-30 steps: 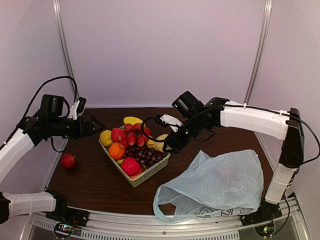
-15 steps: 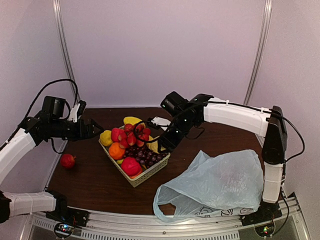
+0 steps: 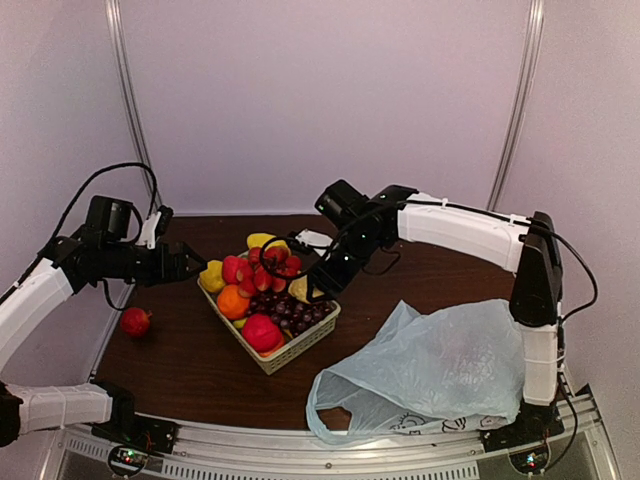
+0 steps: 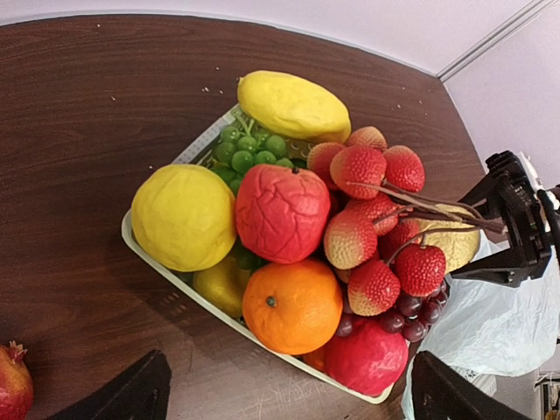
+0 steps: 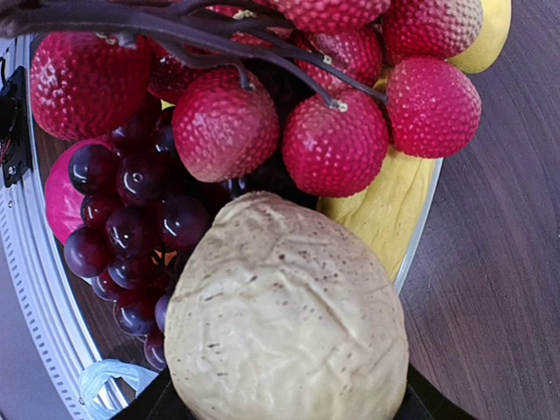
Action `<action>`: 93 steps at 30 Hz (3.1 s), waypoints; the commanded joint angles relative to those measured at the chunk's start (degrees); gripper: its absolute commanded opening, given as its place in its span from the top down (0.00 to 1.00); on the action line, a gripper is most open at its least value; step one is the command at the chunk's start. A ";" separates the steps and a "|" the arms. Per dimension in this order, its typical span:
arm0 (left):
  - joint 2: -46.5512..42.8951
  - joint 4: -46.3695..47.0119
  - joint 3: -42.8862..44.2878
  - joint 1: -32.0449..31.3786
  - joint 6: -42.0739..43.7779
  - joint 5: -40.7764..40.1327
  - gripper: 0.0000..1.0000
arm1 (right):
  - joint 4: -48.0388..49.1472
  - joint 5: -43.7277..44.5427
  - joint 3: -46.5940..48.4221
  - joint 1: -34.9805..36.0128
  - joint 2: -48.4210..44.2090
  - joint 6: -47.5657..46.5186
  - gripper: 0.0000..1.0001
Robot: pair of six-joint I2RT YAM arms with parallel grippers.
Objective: Untie the knot of the plastic bag and take out the fruit
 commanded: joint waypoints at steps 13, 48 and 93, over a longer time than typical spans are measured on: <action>-0.57 -0.24 -0.48 0.52 0.62 -0.17 0.03 | 1.69 -3.64 1.19 0.01 3.59 1.22 0.34; -2.00 -1.79 -0.04 0.52 0.34 -1.26 0.03 | 18.54 -3.52 -16.82 -4.03 -11.33 7.76 0.05; -3.65 2.89 -15.69 29.14 -9.68 -19.55 0.03 | 37.01 0.16 -35.14 -8.34 -29.71 17.91 0.01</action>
